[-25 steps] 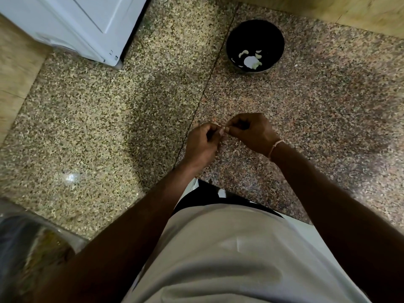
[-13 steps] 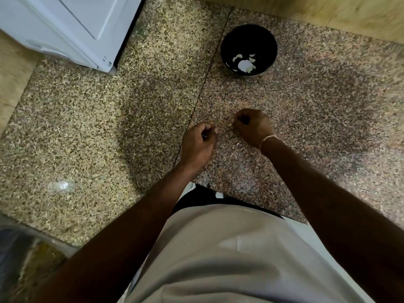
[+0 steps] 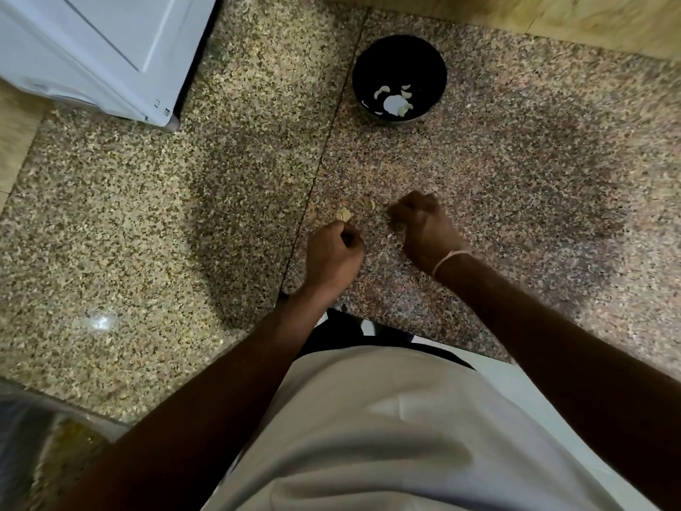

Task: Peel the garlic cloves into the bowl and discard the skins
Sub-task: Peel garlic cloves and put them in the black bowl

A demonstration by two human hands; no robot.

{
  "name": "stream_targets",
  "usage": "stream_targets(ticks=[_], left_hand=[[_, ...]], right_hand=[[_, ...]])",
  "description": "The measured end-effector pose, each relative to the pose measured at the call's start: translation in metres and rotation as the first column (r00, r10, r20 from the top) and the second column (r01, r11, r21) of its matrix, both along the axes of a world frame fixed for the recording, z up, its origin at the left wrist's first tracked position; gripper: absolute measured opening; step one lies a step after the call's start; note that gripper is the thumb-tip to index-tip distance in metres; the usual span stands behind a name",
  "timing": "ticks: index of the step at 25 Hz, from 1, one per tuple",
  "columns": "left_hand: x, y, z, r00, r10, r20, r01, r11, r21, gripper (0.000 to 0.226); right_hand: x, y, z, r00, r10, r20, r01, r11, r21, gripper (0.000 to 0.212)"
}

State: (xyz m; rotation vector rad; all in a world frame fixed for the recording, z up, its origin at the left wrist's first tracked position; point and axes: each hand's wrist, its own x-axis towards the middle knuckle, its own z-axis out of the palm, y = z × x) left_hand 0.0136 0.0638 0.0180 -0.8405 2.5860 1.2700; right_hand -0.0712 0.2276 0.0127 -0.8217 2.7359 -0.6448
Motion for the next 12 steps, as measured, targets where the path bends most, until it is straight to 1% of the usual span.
stream_targets(ticks=[2,3,4,7,8,9,10,11,12], left_hand=[[0.000,0.006,0.000,0.999,-0.028,0.042,0.028,1.000,0.013,0.010],[0.001,0.009,0.001,0.998,-0.034,0.056,0.034,0.999,0.006,0.013],[0.002,0.010,0.001,0.998,-0.029,0.060,0.030,0.999,-0.015,0.016],[0.005,0.010,-0.001,0.998,0.021,0.056,-0.016,0.996,-0.091,0.022],[0.005,0.011,-0.001,0.997,0.011,0.070,-0.004,0.995,-0.102,0.021],[0.004,0.014,-0.002,0.996,-0.013,0.089,0.022,0.995,-0.098,0.020],[0.002,0.018,-0.001,0.993,-0.048,0.108,0.057,0.995,-0.083,0.018],[0.000,0.023,0.000,0.989,-0.081,0.124,0.090,0.994,-0.065,0.016],[-0.001,0.027,0.001,0.986,-0.099,0.135,0.105,0.993,-0.043,0.015]], right_hand=[[0.023,0.002,0.001,0.981,0.193,-0.002,-0.192,0.980,0.053,0.042],[0.028,0.004,0.000,0.971,0.237,0.009,-0.237,0.970,0.056,0.043],[0.029,0.007,-0.002,0.974,0.224,0.018,-0.225,0.973,0.046,0.041],[0.021,0.019,-0.007,0.999,-0.036,0.040,0.036,0.999,0.012,0.040],[0.020,0.022,-0.008,0.997,-0.070,0.044,0.069,0.997,0.028,0.039],[0.022,0.023,-0.007,0.998,-0.040,0.042,0.038,0.998,0.047,0.037],[0.026,0.022,-0.006,0.999,0.032,0.043,-0.035,0.998,0.049,0.036],[0.031,0.020,-0.004,0.993,0.111,0.051,-0.112,0.993,0.029,0.036],[0.034,0.019,-0.002,0.986,0.154,0.064,-0.154,0.988,0.002,0.036]])
